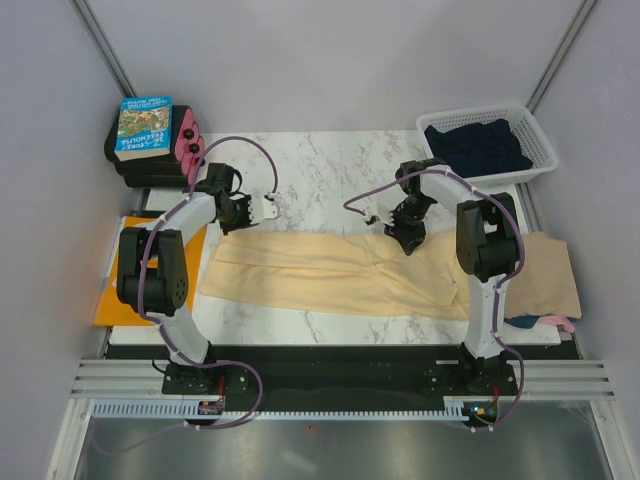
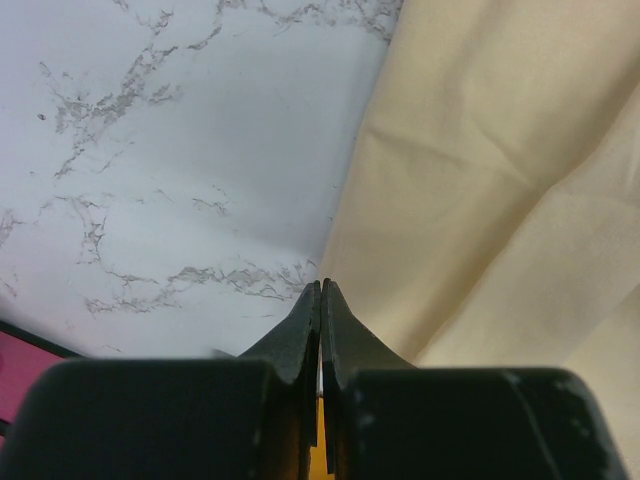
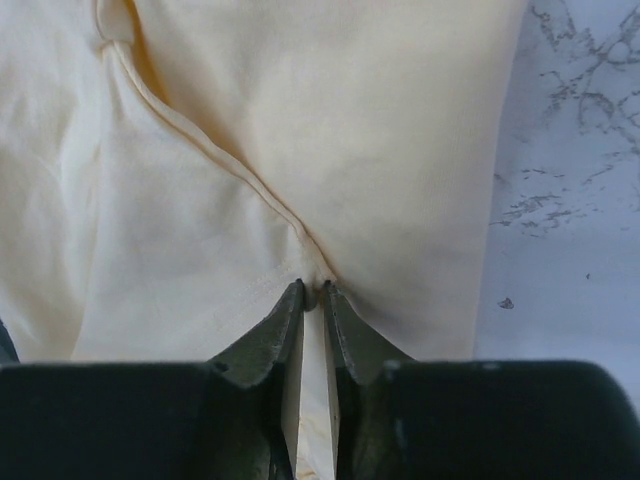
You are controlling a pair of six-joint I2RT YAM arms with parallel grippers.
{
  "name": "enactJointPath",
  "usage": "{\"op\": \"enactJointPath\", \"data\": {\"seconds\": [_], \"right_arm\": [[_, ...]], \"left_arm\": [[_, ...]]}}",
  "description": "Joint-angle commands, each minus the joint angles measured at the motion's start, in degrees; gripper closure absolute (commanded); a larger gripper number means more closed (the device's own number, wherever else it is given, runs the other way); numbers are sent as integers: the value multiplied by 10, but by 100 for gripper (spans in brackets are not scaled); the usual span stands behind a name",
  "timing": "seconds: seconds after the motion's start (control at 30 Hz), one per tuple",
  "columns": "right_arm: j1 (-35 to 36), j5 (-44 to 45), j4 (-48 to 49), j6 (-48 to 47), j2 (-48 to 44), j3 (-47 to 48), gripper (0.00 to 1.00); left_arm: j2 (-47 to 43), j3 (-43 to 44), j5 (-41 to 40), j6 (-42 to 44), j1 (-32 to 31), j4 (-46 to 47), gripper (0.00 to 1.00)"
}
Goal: Fold and stack the t-shirts
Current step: Fold the other side of the tshirt into a rectangle
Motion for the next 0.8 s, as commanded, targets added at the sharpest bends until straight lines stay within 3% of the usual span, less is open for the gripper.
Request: {"op": "enactJointPath", "data": {"seconds": [0.0,0.1,0.2,0.37,0.47,0.57,0.63,0.77], "right_arm": [[2,-6,-3,-3,-7,8,75],[3,-7,-4,-8,-19,10,56],[4,-6,-4,-9,-20,11,51],[6,-6,2,-4,-1,6,53],[7,-3,7,0,6,0,69],[8,1,7,0,5,-2,92],[9,3,6,-2,1,-6,99],[10,5,2,-4,-12,-7,100]], "left_arm": [[9,14,9,7,-2,-4,97],[10,16,9,8,-2,-4,97],[13,17,11,7,-2,-4,97],[13,16,14,4,-3,-4,97],[13,15,14,4,-3,-4,97],[10,13,12,6,-3,-3,97],[11,12,12,6,-3,-3,97],[13,12,14,5,-3,-4,97]]}}
